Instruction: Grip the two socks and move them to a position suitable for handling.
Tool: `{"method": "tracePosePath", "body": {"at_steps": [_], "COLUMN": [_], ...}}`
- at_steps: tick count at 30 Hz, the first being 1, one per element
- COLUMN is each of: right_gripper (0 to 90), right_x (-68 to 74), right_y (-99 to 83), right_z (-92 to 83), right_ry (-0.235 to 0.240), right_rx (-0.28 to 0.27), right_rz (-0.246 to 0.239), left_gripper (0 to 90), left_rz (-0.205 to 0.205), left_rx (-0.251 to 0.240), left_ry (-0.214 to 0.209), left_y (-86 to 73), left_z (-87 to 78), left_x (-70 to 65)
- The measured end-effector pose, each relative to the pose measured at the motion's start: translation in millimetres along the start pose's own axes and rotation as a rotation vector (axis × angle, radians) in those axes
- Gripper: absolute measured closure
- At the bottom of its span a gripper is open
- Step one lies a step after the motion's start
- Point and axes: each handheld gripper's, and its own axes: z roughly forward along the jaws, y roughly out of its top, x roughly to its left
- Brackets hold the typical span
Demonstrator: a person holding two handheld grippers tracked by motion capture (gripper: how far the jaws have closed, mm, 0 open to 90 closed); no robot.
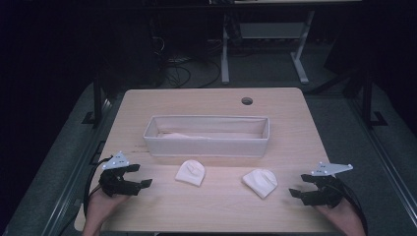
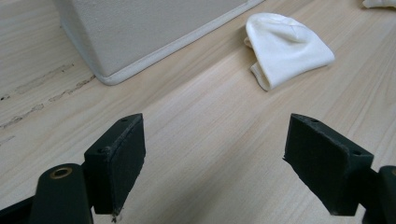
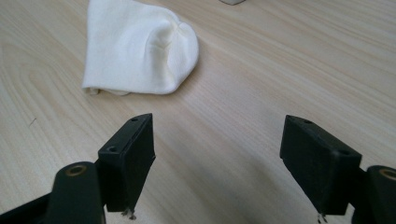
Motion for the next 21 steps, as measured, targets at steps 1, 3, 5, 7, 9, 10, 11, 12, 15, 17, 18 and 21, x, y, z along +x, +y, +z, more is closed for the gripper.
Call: {"method": "tracePosePath", "body": {"at_steps": [1, 3, 5, 7, 9, 10, 11, 12, 15, 17, 18, 21], "right_gripper": [25.6, 25.5, 25.5, 25.5, 25.5, 25.5, 25.5, 25.5, 25.4, 25.5, 25.5, 25.5], "right_x": [-0.4, -1.3, -0.9, -0.4, -0.2, -0.5, -0.8, -1.2, -1.3, 0.0, 0.0, 4.7], "right_y": [0.4, 1.5, 2.0, 2.0, 1.9, 2.0, 2.1, 2.3, 2.5, 1.6, 1.6, 3.6], "right_z": [0.2, 1.3, 1.5, 2.3, 1.1, 0.6, -0.2, -1.0, -2.3, -3.0, -3.0, -3.0], "right_ry": [0.004, 0.007, 0.012, 0.015, 0.02, 0.018, 0.019, 0.02, 0.026, 0.033, 0.033, 0.041], "right_rx": [-0.001, -0.004, 0.0, -0.004, 0.002, -0.003, -0.007, -0.011, -0.018, -0.029, -0.029, -0.029], "right_rz": [0.005, 0.009, 0.009, 0.003, 0.005, 0.002, 0.004, 0.006, 0.009, 0.013, 0.013, -0.004], "left_gripper": [19.9, 20.2, 20.2, 20.5, 20.7, 20.9, 21.2, 21.3, 21.6, 22.1, 22.1, 22.1], "left_rz": [0.001, 0.0, 0.006, 0.01, 0.024, 0.024, 0.04, 0.05, 0.086, 0.096, 0.098, 0.114], "left_rx": [0.0, 0.002, 0.008, 0.012, 0.008, 0.008, 0.013, 0.018, 0.041, 0.045, 0.051, 0.071], "left_ry": [-0.003, -0.004, -0.007, -0.009, -0.011, -0.011, -0.015, -0.017, -0.025, -0.032, -0.041, -0.059], "left_y": [-0.1, -0.1, 0.4, 0.8, 4.4, 4.4, 7.7, 9.8, 16.6, 18.1, 19.5, 24.3], "left_z": [0.0, 0.0, -0.3, -0.5, -1.3, -1.3, -1.6, -1.0, 0.8, 1.7, 3.0, 6.1], "left_x": [-0.2, -0.5, -2.3, -3.1, -7.1, -7.1, -10.9, -13.0, -19.0, -20.3, -21.1, -23.8]}}
